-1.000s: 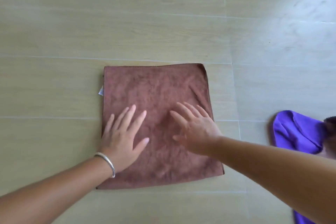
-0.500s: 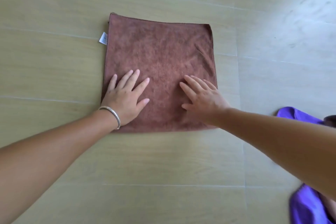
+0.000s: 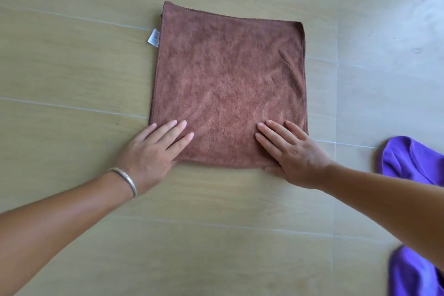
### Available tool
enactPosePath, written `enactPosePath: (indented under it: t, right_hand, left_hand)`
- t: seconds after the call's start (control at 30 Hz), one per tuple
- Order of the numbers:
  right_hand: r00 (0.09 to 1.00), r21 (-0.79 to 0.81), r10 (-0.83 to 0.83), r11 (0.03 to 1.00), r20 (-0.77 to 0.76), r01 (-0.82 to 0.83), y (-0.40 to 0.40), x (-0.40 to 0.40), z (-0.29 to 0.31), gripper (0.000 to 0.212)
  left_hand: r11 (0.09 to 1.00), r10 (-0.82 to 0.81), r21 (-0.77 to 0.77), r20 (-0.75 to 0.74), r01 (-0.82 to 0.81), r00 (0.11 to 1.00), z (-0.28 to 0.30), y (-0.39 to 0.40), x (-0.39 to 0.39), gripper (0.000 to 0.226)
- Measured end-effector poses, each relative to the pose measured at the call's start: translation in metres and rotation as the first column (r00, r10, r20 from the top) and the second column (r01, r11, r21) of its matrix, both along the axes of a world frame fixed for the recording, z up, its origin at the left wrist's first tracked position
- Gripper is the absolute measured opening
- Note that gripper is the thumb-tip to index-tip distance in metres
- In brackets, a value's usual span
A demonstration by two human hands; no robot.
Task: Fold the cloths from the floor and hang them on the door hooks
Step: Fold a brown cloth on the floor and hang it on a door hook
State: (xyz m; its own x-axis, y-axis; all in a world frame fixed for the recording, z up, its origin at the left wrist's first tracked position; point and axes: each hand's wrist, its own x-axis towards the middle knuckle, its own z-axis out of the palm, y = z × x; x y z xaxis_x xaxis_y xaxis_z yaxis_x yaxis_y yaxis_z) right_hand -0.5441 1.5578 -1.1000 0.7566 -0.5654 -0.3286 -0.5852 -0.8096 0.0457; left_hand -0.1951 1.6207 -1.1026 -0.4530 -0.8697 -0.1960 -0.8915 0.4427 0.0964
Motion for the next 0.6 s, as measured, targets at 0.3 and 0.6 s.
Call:
enactPosePath:
  t: [0.3,0.6]
  right_hand:
    - [0.926,0.149,-0.371,0.914,-0.065,0.376,0.053,0.017,0.112,0.045]
    - [0.9,0.126,-0.411,0.894,-0.147,0.429,0.046,0.017,0.328,0.032]
  left_hand:
    - [0.949,-0.006,0.3,0.321,-0.096,0.947,0.1,0.021,-0.001,0.053]
    - [0.916,0.077,0.334,0.394,-0.22,0.916,0.328,0.009,-0.006,0.018]
